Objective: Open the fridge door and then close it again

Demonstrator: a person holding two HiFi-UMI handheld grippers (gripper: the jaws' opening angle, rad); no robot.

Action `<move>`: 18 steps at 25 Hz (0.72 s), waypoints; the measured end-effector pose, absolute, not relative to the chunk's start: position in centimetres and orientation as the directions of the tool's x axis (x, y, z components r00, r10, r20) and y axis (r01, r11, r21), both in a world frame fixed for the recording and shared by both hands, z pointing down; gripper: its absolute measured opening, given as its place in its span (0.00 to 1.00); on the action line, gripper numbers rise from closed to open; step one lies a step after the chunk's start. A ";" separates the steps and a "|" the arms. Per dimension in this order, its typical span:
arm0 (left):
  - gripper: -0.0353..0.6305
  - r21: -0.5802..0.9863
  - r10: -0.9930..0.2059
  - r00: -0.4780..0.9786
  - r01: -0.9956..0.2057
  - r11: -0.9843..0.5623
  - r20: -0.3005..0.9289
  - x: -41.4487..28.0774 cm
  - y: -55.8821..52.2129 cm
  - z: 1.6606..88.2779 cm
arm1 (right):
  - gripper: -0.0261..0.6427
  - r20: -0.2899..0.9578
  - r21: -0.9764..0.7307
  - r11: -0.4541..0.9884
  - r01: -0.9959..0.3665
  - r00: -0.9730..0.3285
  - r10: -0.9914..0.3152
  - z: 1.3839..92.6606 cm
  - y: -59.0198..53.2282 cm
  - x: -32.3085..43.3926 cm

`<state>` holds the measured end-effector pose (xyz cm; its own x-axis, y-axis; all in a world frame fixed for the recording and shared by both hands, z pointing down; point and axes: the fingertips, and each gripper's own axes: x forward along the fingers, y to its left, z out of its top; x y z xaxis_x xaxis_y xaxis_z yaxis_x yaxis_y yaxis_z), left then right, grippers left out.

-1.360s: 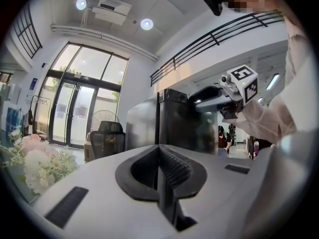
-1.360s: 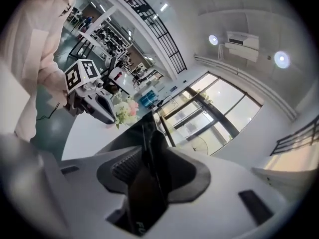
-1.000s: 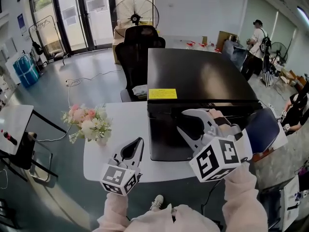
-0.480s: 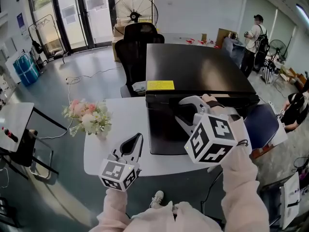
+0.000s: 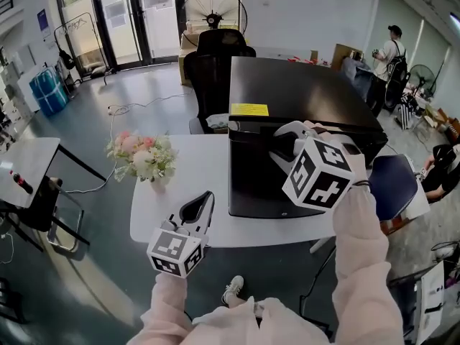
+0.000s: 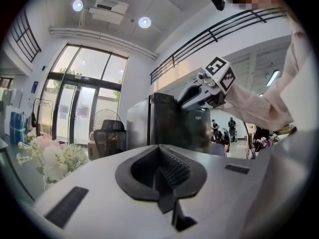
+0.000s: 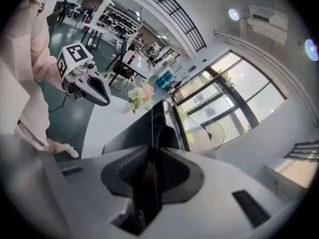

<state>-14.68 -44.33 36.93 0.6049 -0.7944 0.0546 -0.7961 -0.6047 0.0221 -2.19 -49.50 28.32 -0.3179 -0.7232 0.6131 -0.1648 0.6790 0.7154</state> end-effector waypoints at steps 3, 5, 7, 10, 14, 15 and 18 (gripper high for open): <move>0.07 0.022 -0.798 0.600 -0.800 -0.600 0.056 -14.9 -43.1 37.0 | 0.16 0.591 0.731 0.658 -0.180 -0.316 -0.743 28.1 -49.4 -2.2; 0.07 0.025 -0.799 0.599 -0.801 -0.598 0.057 -15.1 -42.2 37.1 | 0.16 0.583 0.736 0.650 -0.188 -0.313 -0.750 28.1 -49.3 -2.2; 0.07 0.026 -0.802 0.594 -0.804 -0.594 0.058 -15.4 -41.4 37.2 | 0.16 0.578 0.744 0.641 -0.189 -0.298 -0.760 28.2 -49.3 -2.2; 0.07 0.028 -0.809 0.585 -0.811 -0.585 0.057 -16.0 -40.4 37.2 | 0.16 0.584 0.739 0.644 -0.200 -0.288 -0.759 28.1 -48.8 -2.3; 0.07 0.031 -0.814 0.578 -0.816 -0.577 0.049 -16.3 -39.5 37.3 | 0.17 0.614 0.701 0.691 -0.177 -0.342 -0.711 28.2 -44.8 -2.0; 0.07 0.031 -0.815 0.578 -0.816 -0.577 0.045 -16.3 -39.3 37.3 | 0.17 0.609 0.707 0.687 -0.168 -0.350 -0.712 28.3 -44.0 -1.9; 0.07 0.024 -0.810 0.585 -0.811 -0.585 0.044 -16.0 -38.1 37.2 | 0.18 0.607 0.719 0.681 -0.141 -0.351 -0.713 28.5 -42.3 -1.8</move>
